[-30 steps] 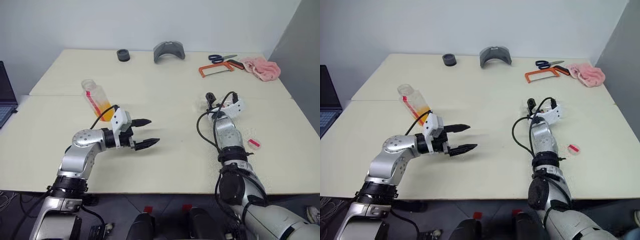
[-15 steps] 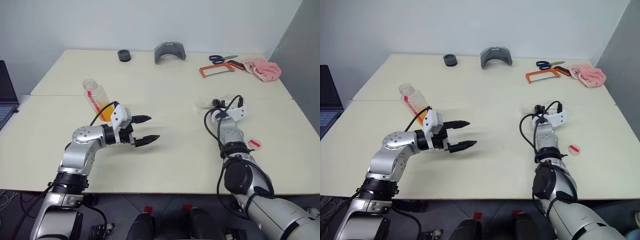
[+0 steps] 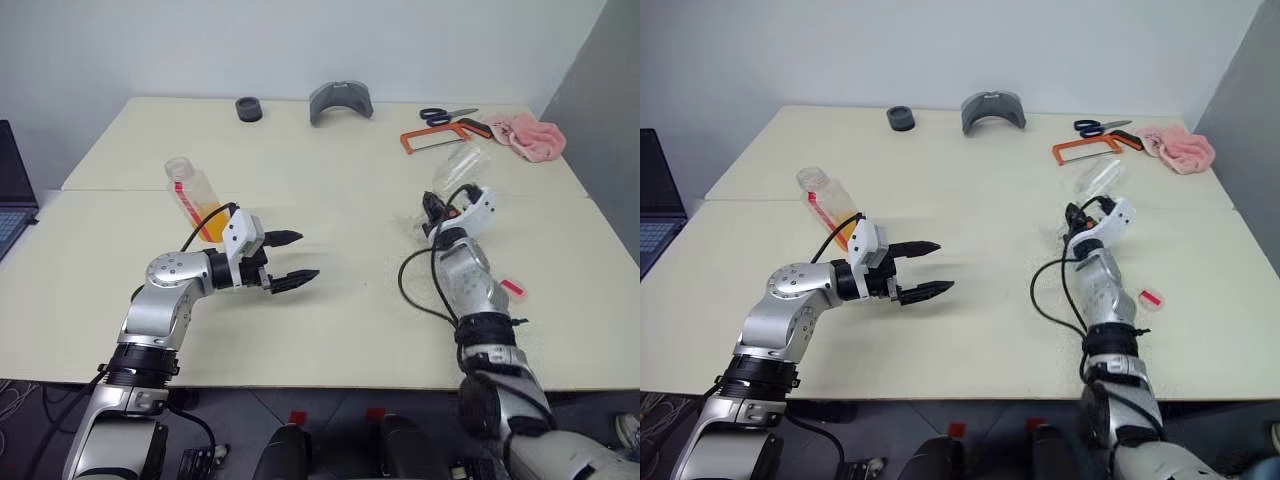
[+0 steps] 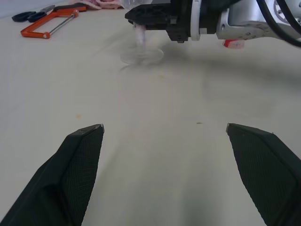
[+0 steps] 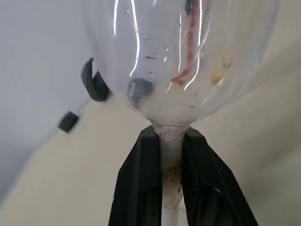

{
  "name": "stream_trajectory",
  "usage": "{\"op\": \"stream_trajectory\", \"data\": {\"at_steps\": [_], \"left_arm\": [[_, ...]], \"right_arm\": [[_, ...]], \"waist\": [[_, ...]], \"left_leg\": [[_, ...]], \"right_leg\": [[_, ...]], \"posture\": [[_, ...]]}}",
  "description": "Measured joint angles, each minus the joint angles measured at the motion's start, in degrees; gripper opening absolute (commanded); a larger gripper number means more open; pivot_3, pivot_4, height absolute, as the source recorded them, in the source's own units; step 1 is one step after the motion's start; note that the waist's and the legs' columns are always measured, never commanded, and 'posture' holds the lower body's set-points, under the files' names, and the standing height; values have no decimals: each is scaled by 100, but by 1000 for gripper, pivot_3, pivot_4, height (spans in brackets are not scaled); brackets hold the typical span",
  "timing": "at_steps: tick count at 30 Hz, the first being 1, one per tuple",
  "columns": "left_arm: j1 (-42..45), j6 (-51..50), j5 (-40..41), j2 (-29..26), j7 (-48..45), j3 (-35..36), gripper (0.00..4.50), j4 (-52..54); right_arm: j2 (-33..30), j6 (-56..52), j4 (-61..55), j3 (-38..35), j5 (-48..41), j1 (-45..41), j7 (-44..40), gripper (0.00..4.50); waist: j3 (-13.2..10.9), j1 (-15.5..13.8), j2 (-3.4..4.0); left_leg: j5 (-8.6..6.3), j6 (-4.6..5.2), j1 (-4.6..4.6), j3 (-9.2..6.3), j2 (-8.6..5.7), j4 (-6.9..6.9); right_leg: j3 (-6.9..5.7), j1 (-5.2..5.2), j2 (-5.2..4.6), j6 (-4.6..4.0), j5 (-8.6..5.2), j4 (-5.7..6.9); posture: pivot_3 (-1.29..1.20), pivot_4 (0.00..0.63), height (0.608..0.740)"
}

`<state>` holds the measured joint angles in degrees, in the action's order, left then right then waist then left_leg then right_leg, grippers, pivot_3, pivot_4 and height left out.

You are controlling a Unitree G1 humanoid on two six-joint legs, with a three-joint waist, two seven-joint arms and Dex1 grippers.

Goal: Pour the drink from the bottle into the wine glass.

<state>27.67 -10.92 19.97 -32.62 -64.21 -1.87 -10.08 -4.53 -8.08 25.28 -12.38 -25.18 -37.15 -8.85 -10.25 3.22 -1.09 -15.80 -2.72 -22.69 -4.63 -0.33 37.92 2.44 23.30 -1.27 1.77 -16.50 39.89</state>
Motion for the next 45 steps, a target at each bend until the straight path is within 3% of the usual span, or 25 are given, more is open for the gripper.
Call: {"op": "stream_trajectory", "data": {"at_steps": [6,15,22,32,37,45], "left_arm": [[-24,94,-75,23,0,-2,4500,-66],[-137,132,-111,18,38,1,4500,-79],[-478,9,-88,-11,447,257,4500,103],[-1433,-422,38,-321,1112,944,4500,1031],[-1730,-607,182,-414,1338,1354,4500,1271],[-1811,-690,306,-428,1432,1486,4500,1464]], "right_arm": [[-260,515,-1048,1038,1134,1112,-429,257],[-410,825,-1590,1379,1759,1680,-589,257],[-158,895,-979,1444,1808,1141,-915,257],[585,1612,904,2031,2069,-391,-1537,257],[688,2136,1765,2153,2281,-606,-1711,257],[710,2500,2103,2134,2378,-717,-1823,257]], "waist": [[2,4,-1],[7,-1,-9],[5,58,-8],[0,123,-2],[-1,87,-2],[-1,91,-2]], "left_leg": [[0,0,8,-4,2,0],[0,0,18,-8,2,-1],[0,0,23,-6,7,-4],[0,-1,16,-14,16,-5],[0,-1,18,-14,9,-4],[0,-1,19,-13,13,-4]], "right_leg": [[2,-5,5,0,0,0],[4,-11,6,0,0,-1],[10,-5,15,-1,0,1],[7,0,-3,-3,-1,3],[7,-1,-8,-2,0,4],[7,-1,-4,-3,0,5]], "posture": [[0,150,740],[0,150,740],[0,150,740],[0,150,740],[0,150,740],[0,150,740]]}}
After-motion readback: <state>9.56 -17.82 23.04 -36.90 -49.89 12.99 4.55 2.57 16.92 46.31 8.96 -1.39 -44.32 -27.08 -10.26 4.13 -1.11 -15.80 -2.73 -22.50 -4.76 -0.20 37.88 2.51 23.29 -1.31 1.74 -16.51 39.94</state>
